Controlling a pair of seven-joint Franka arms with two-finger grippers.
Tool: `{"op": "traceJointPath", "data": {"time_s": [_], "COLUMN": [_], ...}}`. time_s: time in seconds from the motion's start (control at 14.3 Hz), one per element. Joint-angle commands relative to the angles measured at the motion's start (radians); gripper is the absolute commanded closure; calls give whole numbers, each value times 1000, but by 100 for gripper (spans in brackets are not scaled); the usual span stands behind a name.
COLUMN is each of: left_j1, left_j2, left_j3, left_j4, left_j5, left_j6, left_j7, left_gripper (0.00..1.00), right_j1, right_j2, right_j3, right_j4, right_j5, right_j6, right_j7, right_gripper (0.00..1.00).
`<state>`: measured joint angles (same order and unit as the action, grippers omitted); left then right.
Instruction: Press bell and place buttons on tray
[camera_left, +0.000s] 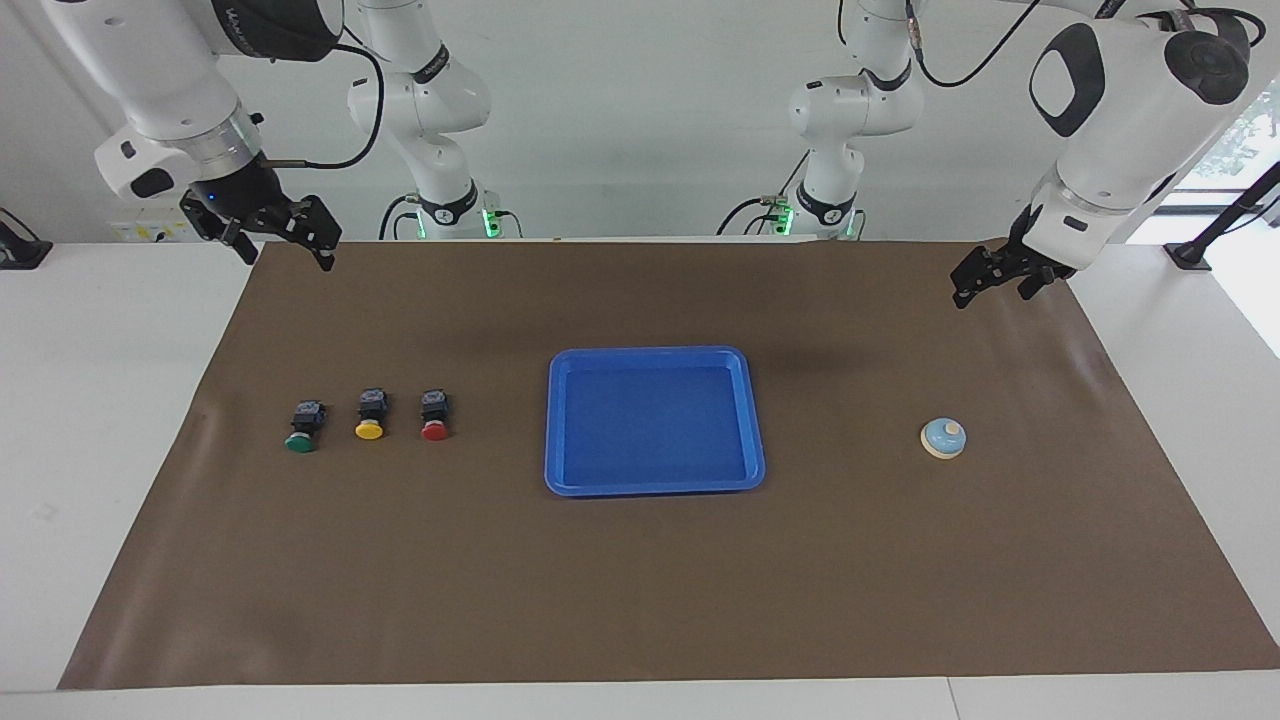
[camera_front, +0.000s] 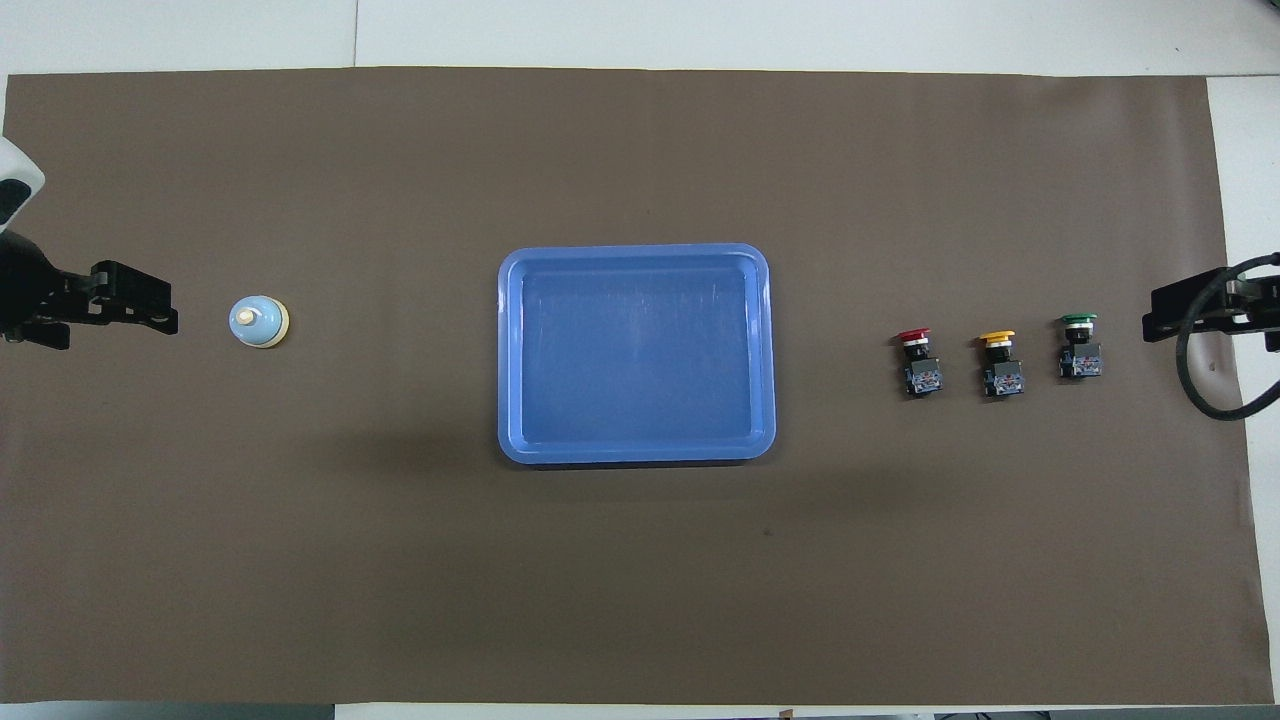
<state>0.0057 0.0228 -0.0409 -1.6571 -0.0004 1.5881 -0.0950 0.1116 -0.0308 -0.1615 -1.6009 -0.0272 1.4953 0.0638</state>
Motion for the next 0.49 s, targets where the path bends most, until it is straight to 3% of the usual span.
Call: {"op": "traceJointPath", "data": {"time_s": [0.0,0.42], "left_j1": [-3,5], "left_j2": [-6,-9], "left_j3": [3,3], "left_j4": [5,-10], "left_j5": [17,13], "left_j6": [9,82], "left_j7": [7,6], "left_gripper": [0,0], "right_j1": [-6,-7], "right_j2": [-20,-20], "right_j3": [7,7], "right_j4": [-19,-19], "right_j5": [3,3], "right_j6": [-4,-4], "right_j7": [-9,-9], "right_gripper": [0,0]}}
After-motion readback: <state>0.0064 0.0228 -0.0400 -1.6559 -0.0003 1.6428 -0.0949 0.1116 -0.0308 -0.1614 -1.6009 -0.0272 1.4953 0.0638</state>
